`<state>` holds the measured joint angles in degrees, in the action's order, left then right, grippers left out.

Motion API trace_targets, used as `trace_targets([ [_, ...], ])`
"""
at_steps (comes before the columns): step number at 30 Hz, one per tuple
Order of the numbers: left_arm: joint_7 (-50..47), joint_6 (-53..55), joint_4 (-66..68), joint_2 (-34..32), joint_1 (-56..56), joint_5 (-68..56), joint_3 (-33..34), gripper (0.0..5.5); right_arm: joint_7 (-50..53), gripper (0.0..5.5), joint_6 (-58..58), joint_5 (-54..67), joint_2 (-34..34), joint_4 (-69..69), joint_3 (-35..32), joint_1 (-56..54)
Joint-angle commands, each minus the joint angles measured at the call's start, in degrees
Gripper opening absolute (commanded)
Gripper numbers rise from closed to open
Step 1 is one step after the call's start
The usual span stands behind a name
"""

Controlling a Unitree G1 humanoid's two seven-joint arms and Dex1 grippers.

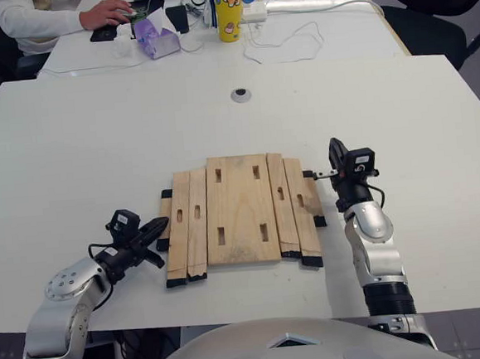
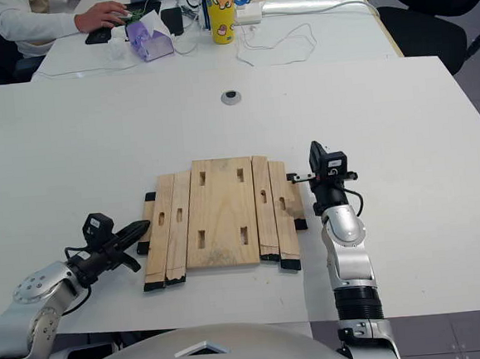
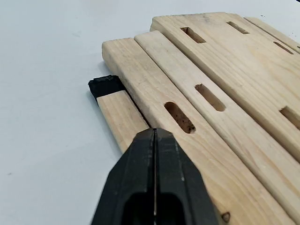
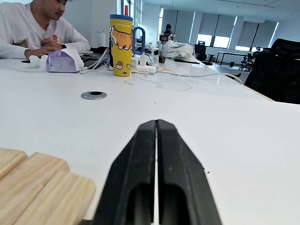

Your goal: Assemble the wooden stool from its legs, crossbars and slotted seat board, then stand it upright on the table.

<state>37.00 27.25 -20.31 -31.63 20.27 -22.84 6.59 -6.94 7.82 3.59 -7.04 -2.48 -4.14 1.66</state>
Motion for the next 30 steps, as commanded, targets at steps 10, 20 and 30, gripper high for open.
trace_targets([
  [10, -1.51, -6.64, 9.34, -0.64, -5.22, 8.37, -3.58, 0.01, 0.0, 0.0, 0.24, -0.38, 0.47, -0.58, 0.47, -0.09],
  [20, -2.28, -6.65, 6.17, 1.8, -5.51, 2.42, 0.35, 0.01, 0.18, 0.0, 0.07, -0.45, 0.54, -0.24, 0.65, 0.26],
  [30, 7.28, -1.98, 1.85, -6.13, 1.43, -1.69, 2.66, 0.01, 0.74, 0.0, 0.08, -0.53, 0.93, 0.39, 0.41, 1.08],
])
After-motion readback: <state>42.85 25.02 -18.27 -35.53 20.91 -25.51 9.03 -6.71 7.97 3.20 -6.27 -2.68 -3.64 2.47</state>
